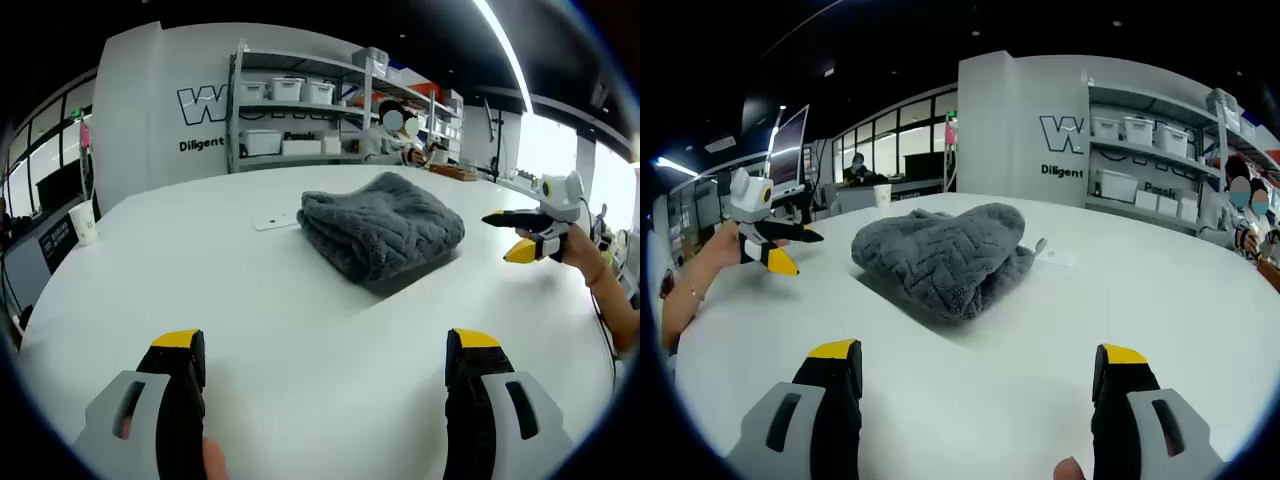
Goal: Open the folded towel by lifting each exposed corner and separating the folded layers until the towel lies flat within the target outline without major curled edges
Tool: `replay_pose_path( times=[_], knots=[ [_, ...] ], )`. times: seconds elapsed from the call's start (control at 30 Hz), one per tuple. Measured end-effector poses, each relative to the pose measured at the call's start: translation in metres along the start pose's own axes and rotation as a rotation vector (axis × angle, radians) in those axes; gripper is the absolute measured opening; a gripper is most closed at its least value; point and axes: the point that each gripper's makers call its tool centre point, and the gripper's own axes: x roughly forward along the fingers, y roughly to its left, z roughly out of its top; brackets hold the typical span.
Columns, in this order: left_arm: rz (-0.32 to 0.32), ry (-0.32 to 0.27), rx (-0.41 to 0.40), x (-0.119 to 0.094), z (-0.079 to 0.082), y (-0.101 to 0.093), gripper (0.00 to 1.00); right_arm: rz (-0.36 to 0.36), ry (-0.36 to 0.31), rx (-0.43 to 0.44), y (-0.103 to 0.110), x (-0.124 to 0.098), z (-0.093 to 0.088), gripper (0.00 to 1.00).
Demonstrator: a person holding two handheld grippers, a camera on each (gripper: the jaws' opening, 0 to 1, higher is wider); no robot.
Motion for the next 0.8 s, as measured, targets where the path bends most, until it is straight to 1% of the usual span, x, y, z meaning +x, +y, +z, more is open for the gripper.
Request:
replay_pose_path(
  times=[0.07,0.17,0.37,0.47,0.57,0.67,0.8],
  knots=[
    [-0.003,-0.001,0.004,0.001,0.002,0.000,0.98,-0.004,-0.005,0.000,-0.002,0.000,0.000,0.96],
    [-0.006,0.009,0.015,0.001,0.000,-0.003,0.98,-0.010,-0.003,0.015,-0.006,0.000,-0.001,0.96],
    [-0.001,0.018,0.014,0.001,-0.002,0.000,0.98,-0.004,0.001,0.007,0.001,0.000,-0.001,0.96],
    [0.007,-0.014,0.003,-0.003,0.004,0.001,0.98,0.002,0.009,-0.004,0.003,0.001,-0.002,0.97],
    [0.011,-0.023,-0.001,-0.003,0.006,0.004,0.98,0.005,0.017,-0.010,0.005,0.001,-0.004,0.96],
    [0.011,-0.017,-0.002,-0.003,0.006,0.006,0.99,0.007,0.022,-0.018,0.006,0.001,-0.005,0.96],
    [0.017,-0.005,-0.013,-0.003,0.000,0.008,0.99,0.010,0.026,-0.016,0.006,0.001,-0.005,0.96]
  ],
)
